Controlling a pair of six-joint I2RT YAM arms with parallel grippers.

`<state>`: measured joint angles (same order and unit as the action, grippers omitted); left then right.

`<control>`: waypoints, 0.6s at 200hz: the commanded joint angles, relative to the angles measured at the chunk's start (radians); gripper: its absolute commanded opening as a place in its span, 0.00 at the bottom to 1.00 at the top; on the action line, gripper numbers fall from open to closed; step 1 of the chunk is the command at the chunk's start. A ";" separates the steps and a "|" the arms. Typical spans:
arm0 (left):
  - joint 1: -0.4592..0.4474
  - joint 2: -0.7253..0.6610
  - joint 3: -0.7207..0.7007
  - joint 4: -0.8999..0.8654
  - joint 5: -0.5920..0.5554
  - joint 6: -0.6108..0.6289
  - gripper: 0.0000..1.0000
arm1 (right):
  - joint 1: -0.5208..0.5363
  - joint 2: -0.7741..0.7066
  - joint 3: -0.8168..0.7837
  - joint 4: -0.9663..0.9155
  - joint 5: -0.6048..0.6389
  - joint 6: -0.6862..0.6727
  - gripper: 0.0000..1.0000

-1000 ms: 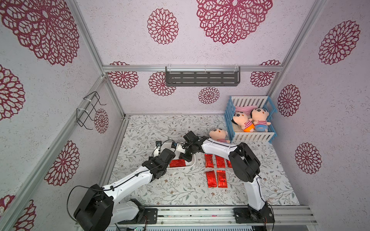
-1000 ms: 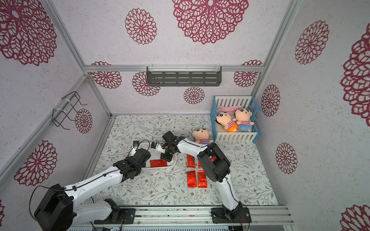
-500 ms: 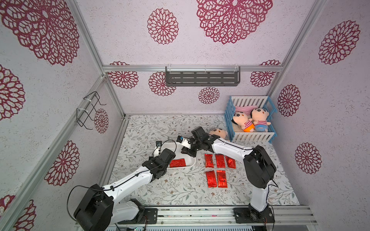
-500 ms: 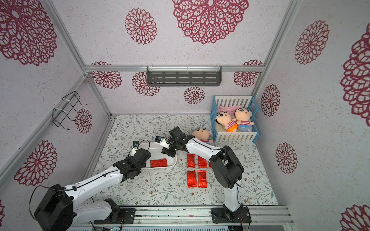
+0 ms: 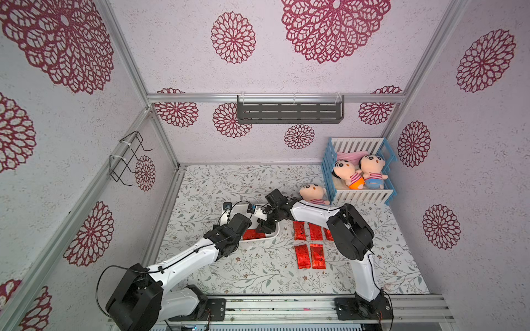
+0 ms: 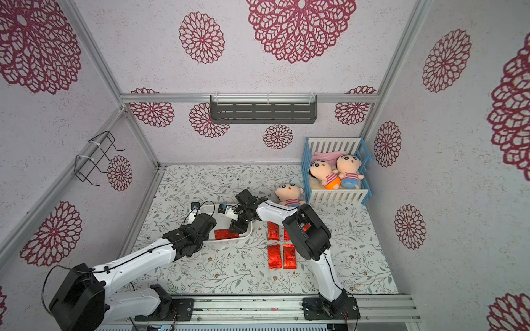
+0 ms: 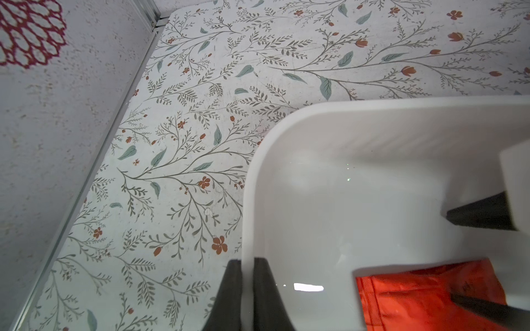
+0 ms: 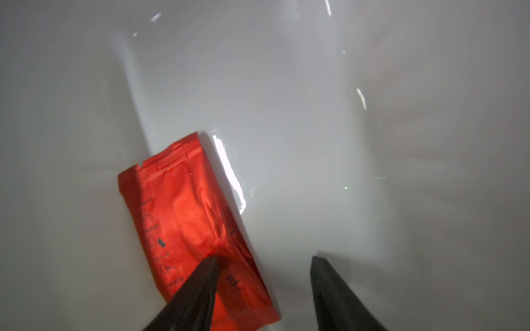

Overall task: Take the tea bags out of the storage box
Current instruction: Pick up the tea bag from the storage box.

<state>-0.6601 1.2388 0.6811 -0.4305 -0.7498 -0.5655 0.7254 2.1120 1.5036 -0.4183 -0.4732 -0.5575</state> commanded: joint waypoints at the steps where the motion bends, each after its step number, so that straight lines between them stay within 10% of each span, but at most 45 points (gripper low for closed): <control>1: -0.018 0.007 0.009 0.013 -0.008 0.015 0.00 | 0.020 0.032 0.037 -0.123 -0.096 -0.114 0.53; 120: -0.018 0.018 0.014 0.010 -0.007 0.016 0.00 | 0.043 0.041 0.066 -0.204 -0.090 -0.125 0.09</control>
<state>-0.6605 1.2457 0.6811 -0.4320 -0.7486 -0.5652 0.7528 2.1372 1.5543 -0.5236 -0.4950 -0.5568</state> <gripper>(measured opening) 0.093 0.128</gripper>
